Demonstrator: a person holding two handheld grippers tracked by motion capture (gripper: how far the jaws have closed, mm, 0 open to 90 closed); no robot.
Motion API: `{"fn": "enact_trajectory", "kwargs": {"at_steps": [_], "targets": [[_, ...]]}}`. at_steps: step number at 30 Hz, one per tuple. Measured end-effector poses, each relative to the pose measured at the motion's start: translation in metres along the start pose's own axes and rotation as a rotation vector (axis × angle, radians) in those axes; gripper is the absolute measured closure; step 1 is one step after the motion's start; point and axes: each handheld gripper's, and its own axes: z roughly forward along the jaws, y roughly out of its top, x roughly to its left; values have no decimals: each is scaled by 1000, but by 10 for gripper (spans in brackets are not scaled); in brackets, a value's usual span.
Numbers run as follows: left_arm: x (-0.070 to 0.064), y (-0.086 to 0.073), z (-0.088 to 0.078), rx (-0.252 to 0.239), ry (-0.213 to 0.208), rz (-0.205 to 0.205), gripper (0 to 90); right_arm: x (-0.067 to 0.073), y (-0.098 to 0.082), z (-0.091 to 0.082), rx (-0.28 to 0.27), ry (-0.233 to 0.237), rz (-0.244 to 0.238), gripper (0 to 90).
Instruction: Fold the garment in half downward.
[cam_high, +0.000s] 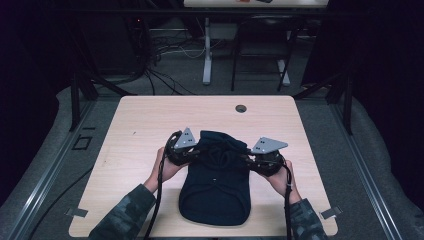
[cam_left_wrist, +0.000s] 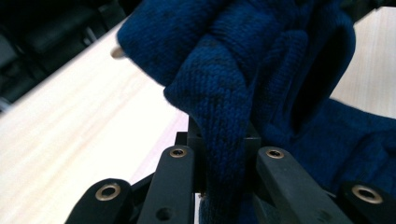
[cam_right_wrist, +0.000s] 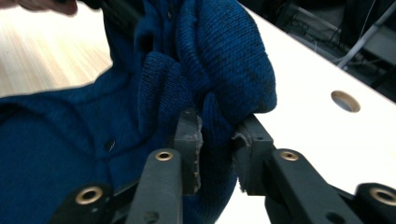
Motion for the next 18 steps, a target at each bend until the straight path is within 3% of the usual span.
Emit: {"fn": "enact_trajectory", "kwargs": {"at_steps": [5, 9, 12, 14, 16, 18], "targets": [[-4, -2, -5, -11, 24, 43, 821, 0, -3, 4, 61, 41, 68, 665], [-9, -6, -11, -18, 55, 103, 820, 5, -4, 6, 81, 26, 64, 717], [-17, -8, -16, -15, 118, 202, 819, 12, -5, 5, 64, -32, 15, 737], [-21, -9, -19, -14, 140, 235, 819, 18, -5, 6, 60, -59, -29, 740], [-23, -11, -21, -11, 142, 239, 818, 23, -6, 6, 62, -73, -70, 740], [-21, -14, -21, -18, 115, 195, 813, 26, -7, 6, 60, -77, -92, 740]]}}
